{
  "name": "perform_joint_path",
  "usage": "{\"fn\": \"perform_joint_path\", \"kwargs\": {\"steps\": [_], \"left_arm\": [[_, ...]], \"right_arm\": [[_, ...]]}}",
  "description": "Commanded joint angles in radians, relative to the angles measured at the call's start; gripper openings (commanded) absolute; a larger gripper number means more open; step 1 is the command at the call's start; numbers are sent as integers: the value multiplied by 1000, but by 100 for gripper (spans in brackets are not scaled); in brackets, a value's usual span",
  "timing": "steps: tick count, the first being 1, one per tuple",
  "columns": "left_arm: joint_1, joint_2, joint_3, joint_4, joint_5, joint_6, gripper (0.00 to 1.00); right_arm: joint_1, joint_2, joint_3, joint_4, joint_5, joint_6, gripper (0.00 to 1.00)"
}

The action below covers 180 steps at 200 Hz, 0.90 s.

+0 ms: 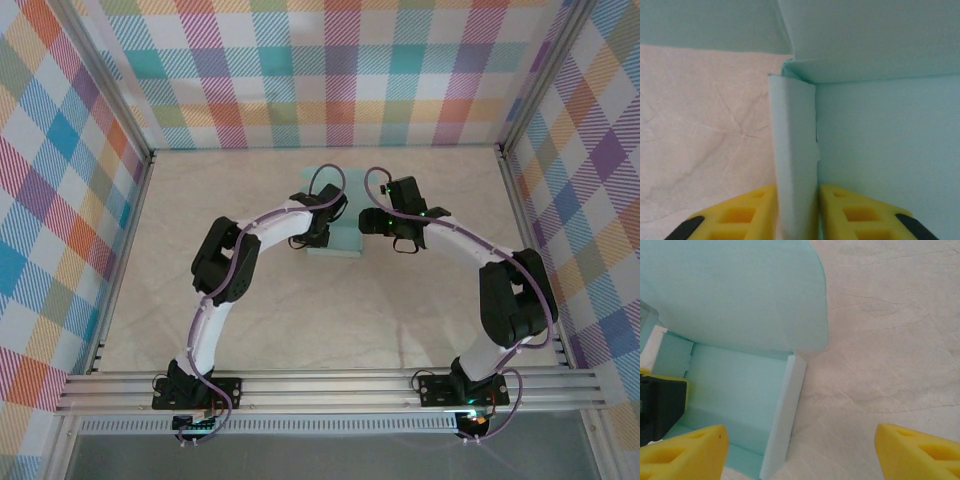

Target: Fold the paper box

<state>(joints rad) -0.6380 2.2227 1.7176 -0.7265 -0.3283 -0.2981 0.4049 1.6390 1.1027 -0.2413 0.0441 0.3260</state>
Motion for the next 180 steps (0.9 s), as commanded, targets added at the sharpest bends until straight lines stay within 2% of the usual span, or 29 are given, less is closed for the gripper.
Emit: {"fn": "perform_joint_path", "kwargs": {"steps": [1,53,83,95,115,136,139,142,180], "left_arm": [[17,-57,-44,3,66,-13,30],[32,-145,-101,57,116,-26,44],[47,-203,-142,113,170,-40,58],[53,-237,-166,149,184,-37,67],[71,-289,-199,203,214,-7,71],[99,-327,-182,204,232,42,77],[105,-331,-180,206,235,48,84],[110,-336,-177,208,239,54,85],[194,-388,-167,287,328,160,89]], "right_arm": [[-5,-11,-20,23,-5,17,77],[-5,-6,-17,28,-15,19,76],[-13,-7,-13,24,-26,-6,77],[-20,-6,-7,23,-44,-45,78],[-33,1,26,6,-57,-147,78],[-70,11,74,-12,-128,-234,77],[-75,13,81,-14,-137,-244,77],[-81,14,89,-19,-145,-253,77],[-157,57,200,-77,-293,-382,76]]}}
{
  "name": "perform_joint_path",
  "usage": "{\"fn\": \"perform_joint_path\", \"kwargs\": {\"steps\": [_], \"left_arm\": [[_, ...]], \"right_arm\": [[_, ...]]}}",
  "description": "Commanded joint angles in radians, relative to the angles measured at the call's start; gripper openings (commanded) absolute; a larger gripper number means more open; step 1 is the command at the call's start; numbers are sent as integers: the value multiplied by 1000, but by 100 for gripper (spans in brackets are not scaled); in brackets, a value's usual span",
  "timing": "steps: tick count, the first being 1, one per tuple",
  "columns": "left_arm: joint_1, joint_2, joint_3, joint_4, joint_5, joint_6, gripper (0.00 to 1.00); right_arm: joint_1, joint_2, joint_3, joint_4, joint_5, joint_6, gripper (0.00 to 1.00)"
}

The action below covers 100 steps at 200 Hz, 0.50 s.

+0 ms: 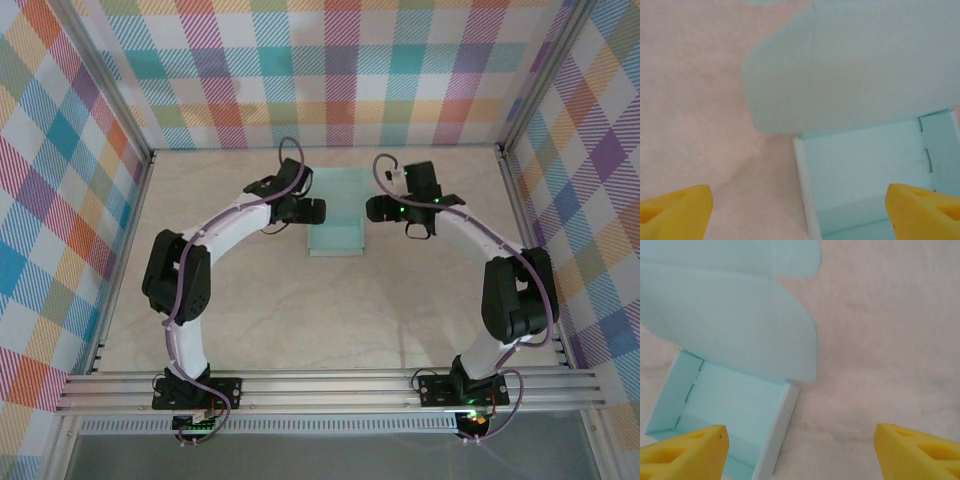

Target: Fold the paper box

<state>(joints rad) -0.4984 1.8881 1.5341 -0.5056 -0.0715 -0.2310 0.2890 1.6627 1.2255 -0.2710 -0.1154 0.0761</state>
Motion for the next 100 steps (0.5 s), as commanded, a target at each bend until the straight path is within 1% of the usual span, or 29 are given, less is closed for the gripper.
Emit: {"fn": "perform_joint_path", "kwargs": {"steps": [1,13,28,40,50,74,100], "left_arm": [[56,-53,18,66,72,96,89],[79,-45,58,53,102,158,89],[105,3,156,-18,173,279,89],[117,53,248,-85,198,363,90],[123,92,318,-134,192,409,90],[125,154,427,-187,150,477,91],[131,166,444,-189,153,492,92]], "right_arm": [[-43,35,80,-50,-139,-134,76],[-66,59,120,-75,-200,-166,75],[-87,98,182,-120,-297,-271,75],[-98,139,234,-162,-377,-352,75],[-105,178,286,-211,-421,-428,75],[-109,306,449,-365,-476,-571,74],[-111,451,675,-571,-504,-692,72]]}}
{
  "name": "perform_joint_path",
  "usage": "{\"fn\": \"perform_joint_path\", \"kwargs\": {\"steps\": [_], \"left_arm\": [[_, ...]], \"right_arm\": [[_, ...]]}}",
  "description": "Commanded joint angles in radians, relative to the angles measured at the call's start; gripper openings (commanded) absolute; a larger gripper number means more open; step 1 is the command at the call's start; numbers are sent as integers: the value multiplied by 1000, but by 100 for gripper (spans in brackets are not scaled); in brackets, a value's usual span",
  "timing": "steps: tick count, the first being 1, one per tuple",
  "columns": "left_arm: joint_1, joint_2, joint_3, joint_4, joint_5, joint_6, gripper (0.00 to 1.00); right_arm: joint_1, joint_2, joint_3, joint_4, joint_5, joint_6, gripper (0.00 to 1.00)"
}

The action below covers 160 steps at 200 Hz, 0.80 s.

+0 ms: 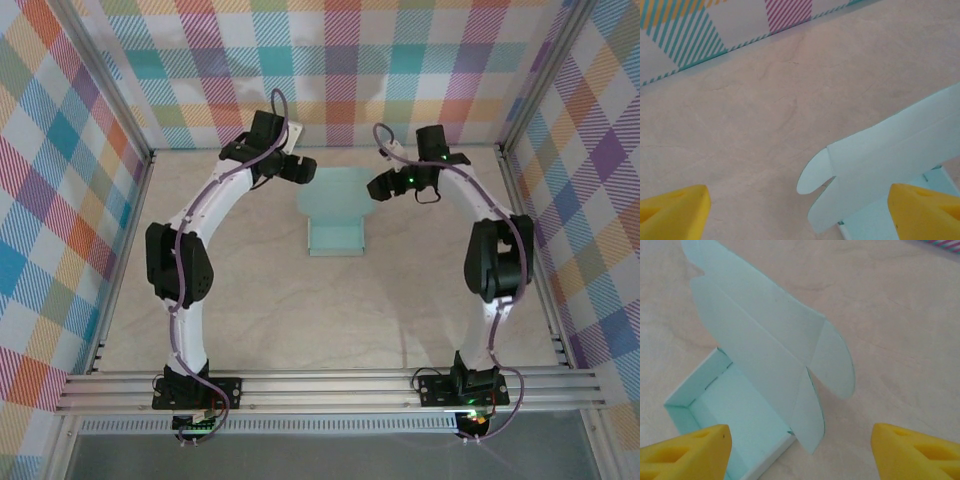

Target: Fold the paper box

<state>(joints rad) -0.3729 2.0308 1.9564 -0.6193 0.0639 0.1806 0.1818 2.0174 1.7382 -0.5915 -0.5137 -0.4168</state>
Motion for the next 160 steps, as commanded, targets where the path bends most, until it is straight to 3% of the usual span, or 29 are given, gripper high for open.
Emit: {"fn": "perform_joint_path", "kwargs": {"steps": [1,49,69,81,132,160], "left_arm": [[6,23,21,-76,19,81,92],[10,28,6,-69,55,85,93],[12,24,-1,-70,49,89,93],[14,22,-5,-66,49,88,93],[15,14,-15,-63,57,89,93],[15,12,-15,-62,62,88,94]], "right_arm": [[-4,102,171,-260,-109,-203,72],[-13,361,616,-642,-199,-363,59],[-11,428,731,-719,-208,-392,47],[-11,441,747,-731,-207,-401,38],[-11,455,743,-732,-176,-430,38],[-13,461,744,-733,-154,-439,31]]}}
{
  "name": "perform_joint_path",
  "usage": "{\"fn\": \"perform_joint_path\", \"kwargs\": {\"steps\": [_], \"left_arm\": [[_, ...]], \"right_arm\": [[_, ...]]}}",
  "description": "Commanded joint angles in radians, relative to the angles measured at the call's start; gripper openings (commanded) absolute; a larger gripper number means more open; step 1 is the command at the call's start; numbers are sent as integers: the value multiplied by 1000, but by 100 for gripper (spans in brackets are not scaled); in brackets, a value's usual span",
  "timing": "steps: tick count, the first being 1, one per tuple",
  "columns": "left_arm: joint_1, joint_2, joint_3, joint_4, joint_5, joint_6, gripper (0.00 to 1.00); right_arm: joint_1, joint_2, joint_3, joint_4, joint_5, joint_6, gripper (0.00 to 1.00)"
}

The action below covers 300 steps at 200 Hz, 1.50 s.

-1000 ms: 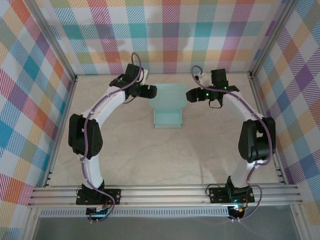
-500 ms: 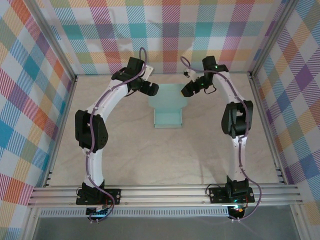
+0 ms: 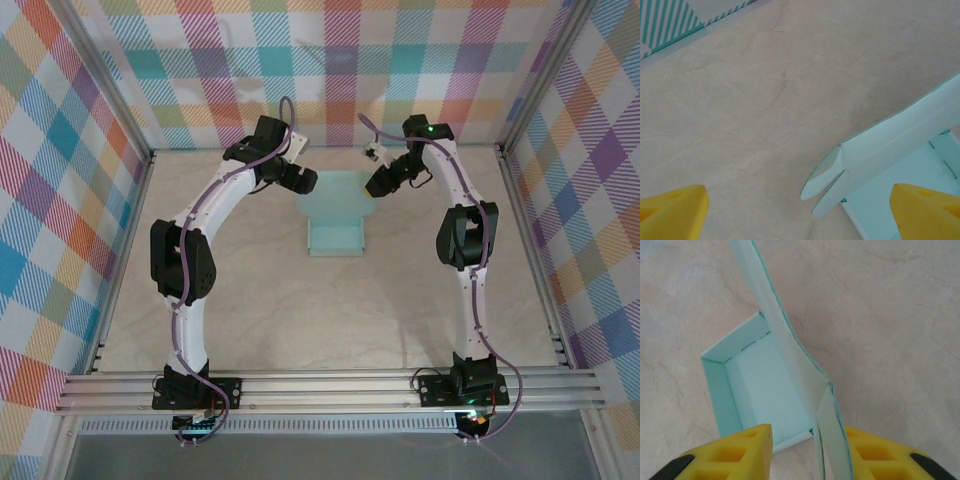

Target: Fold the paper box

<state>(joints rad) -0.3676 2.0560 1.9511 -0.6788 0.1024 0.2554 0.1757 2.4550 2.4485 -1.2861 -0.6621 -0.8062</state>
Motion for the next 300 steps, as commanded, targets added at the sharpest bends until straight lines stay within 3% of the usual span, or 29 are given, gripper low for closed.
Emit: {"fn": "perform_joint_path", "kwargs": {"steps": [1,13,48,108,153,165,183,215,243,300], "left_arm": [[10,-13,-9,-3,23,13,94],[10,-12,-10,-2,25,15,94],[10,-10,-10,-2,20,15,94],[16,-19,-14,-36,55,92,93],[53,-14,9,-187,249,204,91],[53,-3,23,-220,267,231,86],[53,27,67,-273,304,248,69],[53,91,170,-429,370,323,62],[51,122,188,-448,345,347,57],[44,190,257,-486,326,352,34]], "right_arm": [[-6,24,33,-38,-4,-50,30],[-5,27,33,-34,5,-49,25],[-5,27,32,-25,3,-57,0],[5,-41,-60,14,14,-134,0],[18,-175,-261,97,-18,-178,0],[18,-201,-302,106,-25,-187,0],[18,-215,-331,109,-21,-189,0],[17,-215,-338,111,-17,-185,0],[19,-213,-333,109,-42,-184,0],[21,-208,-328,100,-50,-191,0]]}}
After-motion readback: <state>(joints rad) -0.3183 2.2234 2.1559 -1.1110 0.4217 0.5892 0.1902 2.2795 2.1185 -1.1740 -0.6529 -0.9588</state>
